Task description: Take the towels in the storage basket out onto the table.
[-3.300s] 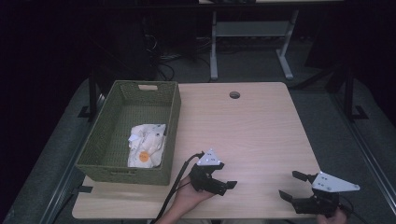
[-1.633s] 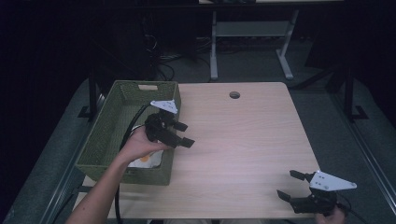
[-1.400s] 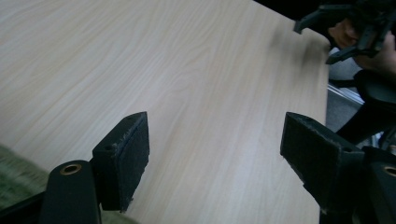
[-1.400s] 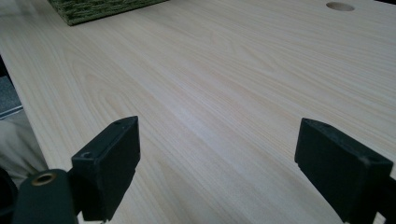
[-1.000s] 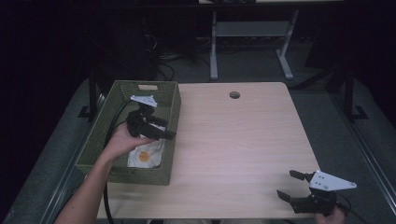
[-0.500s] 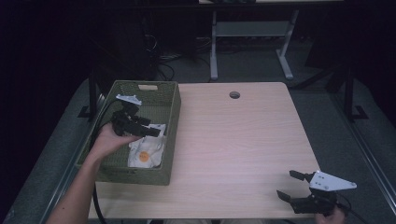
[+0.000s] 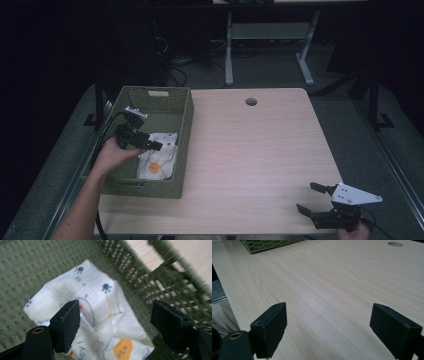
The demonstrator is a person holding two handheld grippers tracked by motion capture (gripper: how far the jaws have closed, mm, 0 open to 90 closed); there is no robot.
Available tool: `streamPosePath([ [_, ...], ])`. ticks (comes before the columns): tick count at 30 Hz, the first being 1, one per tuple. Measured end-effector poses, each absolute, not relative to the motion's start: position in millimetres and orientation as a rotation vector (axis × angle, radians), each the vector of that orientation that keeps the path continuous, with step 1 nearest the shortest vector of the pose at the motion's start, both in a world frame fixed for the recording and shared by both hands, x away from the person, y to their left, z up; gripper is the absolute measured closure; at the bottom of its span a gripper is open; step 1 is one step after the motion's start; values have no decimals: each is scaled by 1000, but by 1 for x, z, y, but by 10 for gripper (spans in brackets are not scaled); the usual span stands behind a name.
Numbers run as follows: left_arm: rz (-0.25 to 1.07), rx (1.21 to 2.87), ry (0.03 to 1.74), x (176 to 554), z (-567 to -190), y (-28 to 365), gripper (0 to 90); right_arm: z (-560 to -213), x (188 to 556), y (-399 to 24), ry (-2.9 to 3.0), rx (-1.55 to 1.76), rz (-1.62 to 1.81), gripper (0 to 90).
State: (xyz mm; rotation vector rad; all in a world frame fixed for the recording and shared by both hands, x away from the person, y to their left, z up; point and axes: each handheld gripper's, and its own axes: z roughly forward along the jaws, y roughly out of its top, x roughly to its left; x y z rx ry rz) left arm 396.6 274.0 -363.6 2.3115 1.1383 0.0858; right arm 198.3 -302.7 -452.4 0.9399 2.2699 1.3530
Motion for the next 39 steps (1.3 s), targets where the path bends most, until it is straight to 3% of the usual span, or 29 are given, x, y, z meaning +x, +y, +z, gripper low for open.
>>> streamPosePath([
  [28,86,2558,1407,405,-404,259,281,-450,196,-302,2260,931,1346,138],
  [39,71,2643,1407,408,-412,250,373,-450,196,-302,2260,928,1343,138],
])
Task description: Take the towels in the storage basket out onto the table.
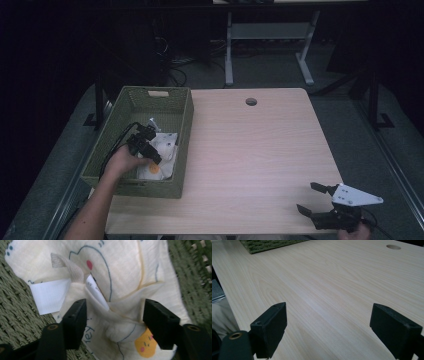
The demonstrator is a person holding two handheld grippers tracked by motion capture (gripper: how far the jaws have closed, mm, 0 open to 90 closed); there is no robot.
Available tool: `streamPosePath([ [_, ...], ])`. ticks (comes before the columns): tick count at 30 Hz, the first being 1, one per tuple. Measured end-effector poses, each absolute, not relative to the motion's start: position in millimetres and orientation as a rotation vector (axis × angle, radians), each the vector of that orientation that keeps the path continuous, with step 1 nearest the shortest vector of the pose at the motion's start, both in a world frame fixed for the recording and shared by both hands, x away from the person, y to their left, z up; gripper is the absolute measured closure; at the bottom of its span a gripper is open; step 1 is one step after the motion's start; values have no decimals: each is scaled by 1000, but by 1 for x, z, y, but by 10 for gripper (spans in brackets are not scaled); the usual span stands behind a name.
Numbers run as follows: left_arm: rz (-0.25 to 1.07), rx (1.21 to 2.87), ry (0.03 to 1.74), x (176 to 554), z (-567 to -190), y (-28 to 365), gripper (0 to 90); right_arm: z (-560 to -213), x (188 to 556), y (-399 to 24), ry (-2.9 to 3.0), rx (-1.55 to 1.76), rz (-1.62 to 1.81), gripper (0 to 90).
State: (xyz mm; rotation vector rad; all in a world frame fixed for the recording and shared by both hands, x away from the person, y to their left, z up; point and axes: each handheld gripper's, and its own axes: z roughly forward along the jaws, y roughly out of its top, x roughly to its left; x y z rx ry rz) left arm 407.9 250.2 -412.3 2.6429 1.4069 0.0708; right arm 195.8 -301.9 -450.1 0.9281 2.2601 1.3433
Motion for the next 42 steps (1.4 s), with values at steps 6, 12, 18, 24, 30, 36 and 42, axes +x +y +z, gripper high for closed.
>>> streamPosePath([
  [6,85,2656,1410,408,-415,247,515,-450,196,-302,2259,935,1343,138],
  [12,88,2686,1386,407,-414,243,622,-450,196,-302,2258,931,1342,139],
  [18,85,2677,1390,407,-414,245,673,-450,196,-303,2258,932,1342,138],
  [24,90,2680,1383,407,-413,245,718,-450,196,-303,2258,931,1342,138],
  [30,89,2651,1390,407,-410,249,746,-449,196,-303,2255,932,1349,138],
  [36,68,2580,1413,404,-405,257,751,-449,196,-304,2251,924,1347,138],
  [42,62,2516,1429,402,-398,263,751,-449,196,-303,2250,922,1348,138],
])
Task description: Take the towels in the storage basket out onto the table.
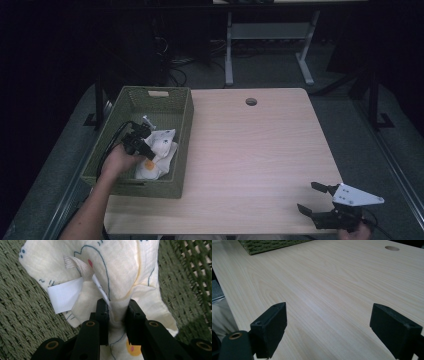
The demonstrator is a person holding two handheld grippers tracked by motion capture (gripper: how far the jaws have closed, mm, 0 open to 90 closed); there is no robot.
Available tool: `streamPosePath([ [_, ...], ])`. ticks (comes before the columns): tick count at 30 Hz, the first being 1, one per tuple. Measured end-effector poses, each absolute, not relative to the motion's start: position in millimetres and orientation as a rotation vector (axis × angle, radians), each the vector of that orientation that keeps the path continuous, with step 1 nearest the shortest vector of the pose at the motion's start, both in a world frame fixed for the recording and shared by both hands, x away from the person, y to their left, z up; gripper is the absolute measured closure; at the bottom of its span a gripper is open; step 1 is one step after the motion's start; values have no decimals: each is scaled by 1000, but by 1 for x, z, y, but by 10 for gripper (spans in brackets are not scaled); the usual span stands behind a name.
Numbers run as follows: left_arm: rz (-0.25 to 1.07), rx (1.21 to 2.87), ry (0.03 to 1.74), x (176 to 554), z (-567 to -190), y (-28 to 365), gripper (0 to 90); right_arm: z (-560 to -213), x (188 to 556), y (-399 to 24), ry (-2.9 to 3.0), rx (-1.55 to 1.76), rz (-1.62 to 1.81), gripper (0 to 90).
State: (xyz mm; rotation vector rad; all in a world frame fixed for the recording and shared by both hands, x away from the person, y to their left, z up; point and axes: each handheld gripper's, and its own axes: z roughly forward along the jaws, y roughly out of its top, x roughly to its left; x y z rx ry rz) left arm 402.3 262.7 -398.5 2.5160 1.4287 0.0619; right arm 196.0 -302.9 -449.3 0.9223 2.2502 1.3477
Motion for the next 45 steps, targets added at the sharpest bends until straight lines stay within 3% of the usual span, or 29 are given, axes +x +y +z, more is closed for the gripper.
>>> streamPosePath([
  [45,-88,2029,1431,384,-360,317,750,-449,196,-304,2237,932,1346,138],
])
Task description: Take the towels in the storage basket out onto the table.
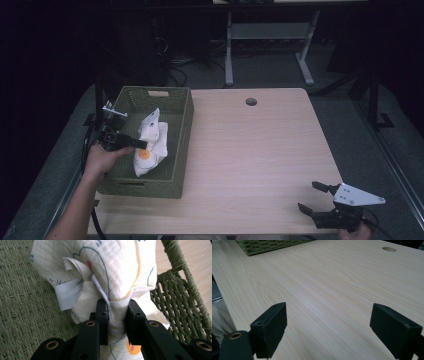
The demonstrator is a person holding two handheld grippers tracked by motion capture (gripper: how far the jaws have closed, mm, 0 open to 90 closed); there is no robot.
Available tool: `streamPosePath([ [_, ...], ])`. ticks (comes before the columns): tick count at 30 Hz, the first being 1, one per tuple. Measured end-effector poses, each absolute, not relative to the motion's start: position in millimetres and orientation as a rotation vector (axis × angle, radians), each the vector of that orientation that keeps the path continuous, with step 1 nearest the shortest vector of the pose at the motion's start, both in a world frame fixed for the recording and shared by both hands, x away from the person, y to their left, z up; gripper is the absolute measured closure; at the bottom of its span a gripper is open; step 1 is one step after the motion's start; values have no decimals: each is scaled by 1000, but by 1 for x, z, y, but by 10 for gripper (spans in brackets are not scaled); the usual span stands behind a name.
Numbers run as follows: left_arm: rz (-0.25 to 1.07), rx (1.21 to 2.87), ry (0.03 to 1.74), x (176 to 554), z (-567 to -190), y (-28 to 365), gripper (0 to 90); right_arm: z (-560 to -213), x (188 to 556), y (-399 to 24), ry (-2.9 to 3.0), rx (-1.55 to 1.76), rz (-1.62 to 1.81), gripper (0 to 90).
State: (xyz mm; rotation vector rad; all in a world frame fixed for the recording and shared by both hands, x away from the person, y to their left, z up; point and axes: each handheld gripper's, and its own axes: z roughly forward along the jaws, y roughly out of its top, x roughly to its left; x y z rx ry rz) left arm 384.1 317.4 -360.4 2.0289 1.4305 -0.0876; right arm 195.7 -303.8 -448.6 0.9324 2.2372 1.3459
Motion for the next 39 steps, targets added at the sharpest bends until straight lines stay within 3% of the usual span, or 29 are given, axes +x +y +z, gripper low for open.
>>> streamPosePath([
  [24,-107,1690,1312,379,-343,331,749,-449,196,-303,2237,935,1345,138],
  [39,-131,1674,1253,381,-328,318,748,-448,197,-303,2239,929,1342,138],
])
